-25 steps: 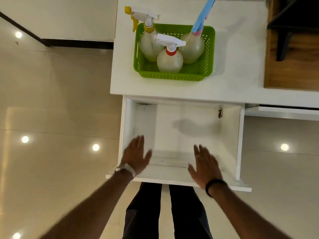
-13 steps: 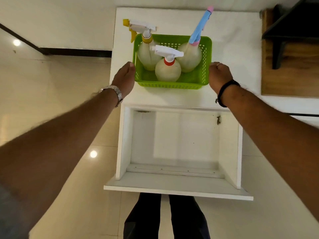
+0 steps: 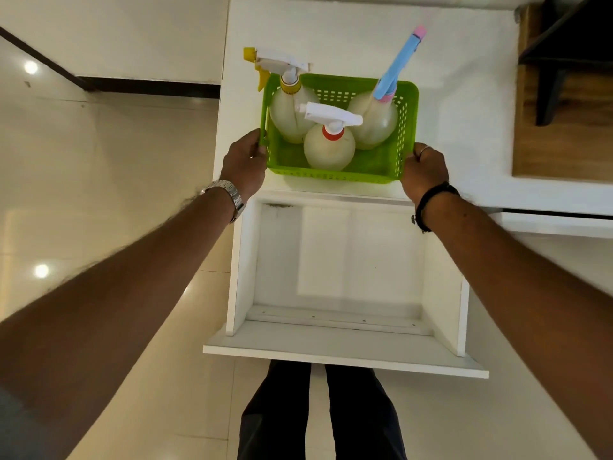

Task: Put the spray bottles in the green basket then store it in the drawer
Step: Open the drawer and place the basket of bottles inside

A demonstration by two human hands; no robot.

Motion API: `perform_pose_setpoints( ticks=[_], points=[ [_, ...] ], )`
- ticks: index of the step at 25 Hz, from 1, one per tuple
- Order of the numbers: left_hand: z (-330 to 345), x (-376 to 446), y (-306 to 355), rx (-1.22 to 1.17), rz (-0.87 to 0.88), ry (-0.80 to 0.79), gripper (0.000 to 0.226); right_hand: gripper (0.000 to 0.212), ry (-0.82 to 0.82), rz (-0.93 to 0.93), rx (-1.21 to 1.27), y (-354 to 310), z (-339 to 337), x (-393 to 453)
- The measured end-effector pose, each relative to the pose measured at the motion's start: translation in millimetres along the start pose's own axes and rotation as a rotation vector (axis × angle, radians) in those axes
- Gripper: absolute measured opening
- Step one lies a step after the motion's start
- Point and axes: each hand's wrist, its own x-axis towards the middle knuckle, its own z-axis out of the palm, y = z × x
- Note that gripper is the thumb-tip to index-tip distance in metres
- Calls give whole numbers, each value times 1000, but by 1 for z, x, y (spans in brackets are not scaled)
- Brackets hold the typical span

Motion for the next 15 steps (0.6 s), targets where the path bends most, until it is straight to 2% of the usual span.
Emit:
perform_pose_setpoints(
  ticks=[3,8,15],
  points=[
    [-1,-31,-25,-16,26,-30,29,26,5,-6,15,27,3,-39],
    [-4,-97,-68,51,99,-59,36,26,37,-43,39,74,6,-127],
    [-1,-178,-150,126,-46,-71,42,33,-104,48,-4,165,34,-208]
  ],
)
